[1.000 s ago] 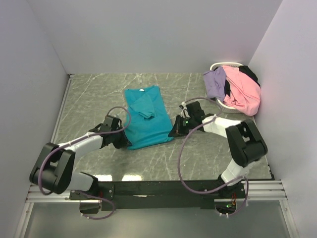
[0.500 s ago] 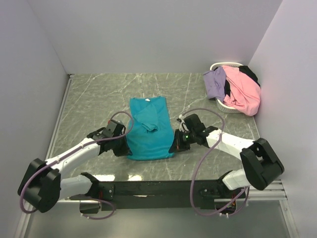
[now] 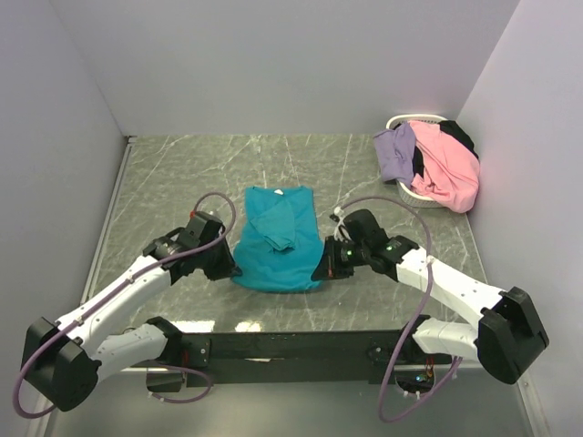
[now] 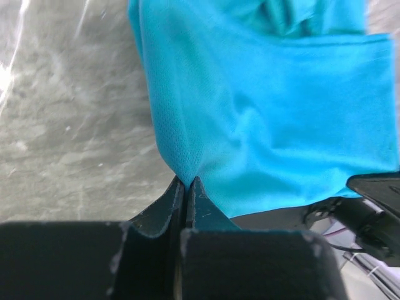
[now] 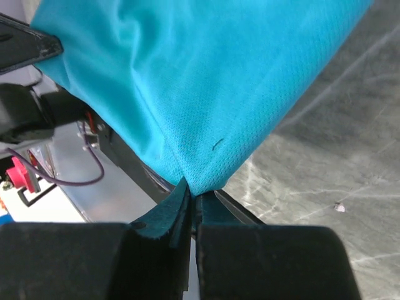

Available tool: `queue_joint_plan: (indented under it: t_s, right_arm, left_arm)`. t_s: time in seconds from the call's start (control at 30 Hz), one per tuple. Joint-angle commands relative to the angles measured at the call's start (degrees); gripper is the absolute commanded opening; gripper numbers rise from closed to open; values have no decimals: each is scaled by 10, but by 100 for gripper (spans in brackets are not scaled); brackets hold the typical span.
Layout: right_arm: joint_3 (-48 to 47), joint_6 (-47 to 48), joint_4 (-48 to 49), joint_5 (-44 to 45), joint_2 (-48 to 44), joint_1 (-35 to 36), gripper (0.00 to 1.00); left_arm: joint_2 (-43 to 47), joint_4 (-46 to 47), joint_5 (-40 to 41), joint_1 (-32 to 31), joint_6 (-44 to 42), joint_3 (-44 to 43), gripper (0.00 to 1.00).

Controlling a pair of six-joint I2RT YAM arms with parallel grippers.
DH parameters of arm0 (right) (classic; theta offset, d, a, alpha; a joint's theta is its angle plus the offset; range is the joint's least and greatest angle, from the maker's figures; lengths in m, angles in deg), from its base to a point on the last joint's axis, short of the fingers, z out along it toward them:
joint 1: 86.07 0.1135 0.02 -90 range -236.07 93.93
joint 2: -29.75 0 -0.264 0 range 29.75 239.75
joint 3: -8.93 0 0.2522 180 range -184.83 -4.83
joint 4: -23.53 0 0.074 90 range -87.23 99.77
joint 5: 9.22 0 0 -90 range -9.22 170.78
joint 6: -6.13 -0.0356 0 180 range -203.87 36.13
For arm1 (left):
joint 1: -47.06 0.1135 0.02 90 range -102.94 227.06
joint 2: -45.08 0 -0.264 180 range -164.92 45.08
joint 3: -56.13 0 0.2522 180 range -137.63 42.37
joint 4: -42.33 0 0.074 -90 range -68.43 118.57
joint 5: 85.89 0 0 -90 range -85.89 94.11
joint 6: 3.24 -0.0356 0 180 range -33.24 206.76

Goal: Fold and stack the t-shirts
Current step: Fold the tshirt

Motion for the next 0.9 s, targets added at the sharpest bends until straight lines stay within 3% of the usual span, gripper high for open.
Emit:
queue_joint_plan:
  t_s: [0.0,0.33,0.87]
  right_arm:
    - [-68,25,-30,24,7,2,4]
    - [-195,77,-25,42,138,-30,4]
    - [-398,132,-38,-47,393,-144,2]
  left_arm:
    - [-19,-1,21,-2,-1,-55,1]
    - [-152,15,97,1,-35,-174,1]
    - [-383,92,48,118,-120,-333,1]
